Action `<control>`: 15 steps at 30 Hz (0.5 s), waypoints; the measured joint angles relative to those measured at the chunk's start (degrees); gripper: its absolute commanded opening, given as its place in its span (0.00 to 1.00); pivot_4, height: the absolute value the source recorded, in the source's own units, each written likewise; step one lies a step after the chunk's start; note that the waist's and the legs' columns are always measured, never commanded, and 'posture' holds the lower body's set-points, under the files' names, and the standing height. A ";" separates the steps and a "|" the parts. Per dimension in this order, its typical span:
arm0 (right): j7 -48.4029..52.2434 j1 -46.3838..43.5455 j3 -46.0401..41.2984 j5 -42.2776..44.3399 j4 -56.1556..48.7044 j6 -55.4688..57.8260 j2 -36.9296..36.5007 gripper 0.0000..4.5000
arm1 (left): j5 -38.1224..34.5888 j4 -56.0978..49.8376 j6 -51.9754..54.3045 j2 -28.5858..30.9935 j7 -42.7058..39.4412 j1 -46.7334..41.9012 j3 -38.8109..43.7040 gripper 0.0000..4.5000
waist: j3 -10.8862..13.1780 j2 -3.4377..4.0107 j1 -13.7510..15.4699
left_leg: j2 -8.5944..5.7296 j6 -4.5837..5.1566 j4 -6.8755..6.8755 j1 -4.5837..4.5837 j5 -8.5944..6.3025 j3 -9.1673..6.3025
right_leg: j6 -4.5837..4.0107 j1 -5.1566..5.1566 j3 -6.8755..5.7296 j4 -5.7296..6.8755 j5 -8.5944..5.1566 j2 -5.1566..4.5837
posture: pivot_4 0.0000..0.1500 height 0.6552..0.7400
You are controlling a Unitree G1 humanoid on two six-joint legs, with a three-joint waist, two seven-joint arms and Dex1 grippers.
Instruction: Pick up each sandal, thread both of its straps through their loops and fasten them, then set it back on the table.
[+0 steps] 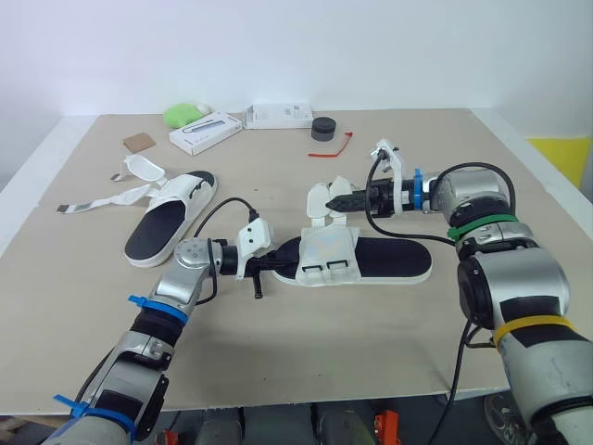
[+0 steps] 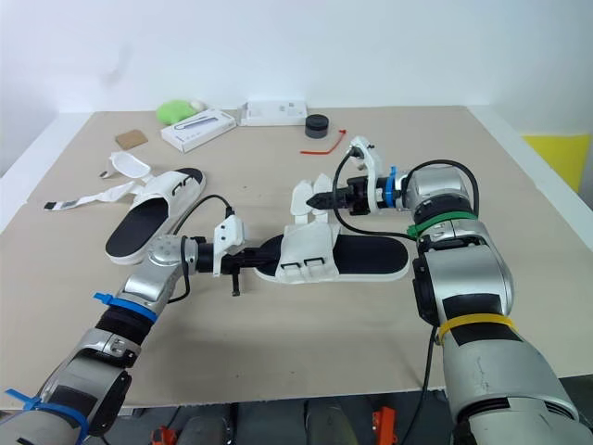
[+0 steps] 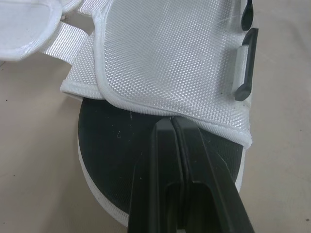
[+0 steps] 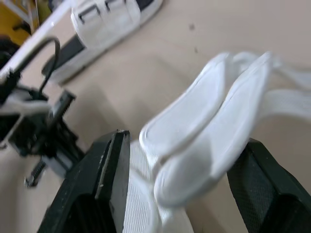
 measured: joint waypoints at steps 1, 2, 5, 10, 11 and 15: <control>-0.77 -0.03 -1.01 0.10 0.50 -0.21 0.39 0.70 | -0.02 0.01 0.00 0.01 0.00 0.02 0.02 0.00 | 0.00 0.00 0.00 | 0.00 0.00 0.00 0.00 0.00 0.00 | 0.00 0.00 0.00 0.00 0.00 0.00 | 1.00 1.00; -1.55 -0.03 -1.52 0.10 0.87 -0.48 0.72 0.70 | -0.04 0.01 0.02 0.01 0.01 0.02 0.04 0.00 | 0.00 0.00 -0.02 | 0.00 0.00 0.00 0.00 0.00 0.00 | 0.00 0.00 0.00 0.00 0.00 0.00 | 1.00 1.00; -3.68 -0.03 -3.22 0.10 1.44 -1.23 1.74 0.70 | -0.08 0.02 0.11 -0.01 0.08 0.03 0.09 0.00 | 0.00 0.00 -0.03 | 0.00 0.00 0.00 0.00 0.00 0.00 | 0.01 0.00 0.00 0.00 0.01 0.00 | 1.00 1.00; -7.54 -0.15 -7.21 0.96 1.75 -3.82 3.62 0.70 | -0.21 0.19 0.37 -0.02 0.08 0.01 0.17 0.00 | 0.00 0.00 -0.07 | 0.00 0.00 0.00 0.00 0.00 0.00 | 0.01 0.00 0.00 0.00 0.01 0.00 | 1.00 1.00; -8.64 -0.53 -8.35 1.35 2.23 -4.26 3.91 0.70 | -0.34 0.21 0.43 -0.06 0.08 0.01 0.19 0.00 | 0.00 0.00 -0.07 | 0.00 0.00 0.00 0.00 0.00 0.00 | 0.01 0.00 0.00 0.00 0.01 0.00 | 1.00 1.00; -9.91 -1.36 -10.17 1.81 2.54 -5.48 4.06 0.70 | -0.45 0.26 0.44 -0.08 0.08 0.01 0.21 0.00 | 0.00 0.00 -0.07 | 0.00 0.00 0.00 0.00 0.00 0.00 | 0.01 0.00 0.00 0.00 0.01 0.00 | 1.00 1.00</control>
